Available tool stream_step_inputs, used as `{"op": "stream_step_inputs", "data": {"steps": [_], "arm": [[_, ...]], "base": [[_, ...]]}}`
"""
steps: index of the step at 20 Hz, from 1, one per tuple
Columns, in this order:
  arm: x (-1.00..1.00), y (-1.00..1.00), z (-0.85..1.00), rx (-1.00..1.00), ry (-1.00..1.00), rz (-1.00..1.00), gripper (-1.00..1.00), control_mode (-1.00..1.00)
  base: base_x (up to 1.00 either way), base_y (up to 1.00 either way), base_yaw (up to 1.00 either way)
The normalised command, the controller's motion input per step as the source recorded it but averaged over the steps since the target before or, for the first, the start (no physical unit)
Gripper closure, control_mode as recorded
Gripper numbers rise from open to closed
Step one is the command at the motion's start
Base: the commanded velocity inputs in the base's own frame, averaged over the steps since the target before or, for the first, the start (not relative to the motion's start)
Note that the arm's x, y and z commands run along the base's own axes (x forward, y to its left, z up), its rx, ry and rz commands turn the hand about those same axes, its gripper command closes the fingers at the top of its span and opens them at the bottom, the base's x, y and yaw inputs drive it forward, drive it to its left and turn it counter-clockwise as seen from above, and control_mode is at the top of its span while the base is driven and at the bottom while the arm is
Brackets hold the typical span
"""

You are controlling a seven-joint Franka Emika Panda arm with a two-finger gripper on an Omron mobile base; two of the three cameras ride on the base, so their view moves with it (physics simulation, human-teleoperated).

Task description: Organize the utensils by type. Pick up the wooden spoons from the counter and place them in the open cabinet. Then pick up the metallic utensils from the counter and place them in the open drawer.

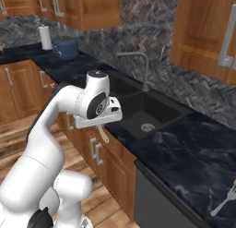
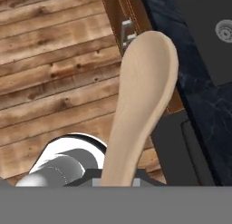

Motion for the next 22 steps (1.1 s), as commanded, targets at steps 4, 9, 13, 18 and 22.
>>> {"op": "stream_step_inputs", "data": {"steps": [4,9,13,18,22], "arm": [[0.0,0.0,0.0,0.0,0.0,0.0,1.0,1.0],[0.0,0.0,0.0,0.0,0.0,0.0,1.0,1.0],[0.0,0.0,0.0,0.0,0.0,0.0,1.0,1.0],[0.0,0.0,0.0,0.0,0.0,0.0,1.0,1.0],[0.0,0.0,0.0,0.0,0.0,0.0,1.0,1.0]], "base": [[0.27,0.0,0.55],[0.34,0.0,0.41],[0.3,0.0,0.6],[0.35,0.0,0.57],[0.7,0.0,0.35]]}}
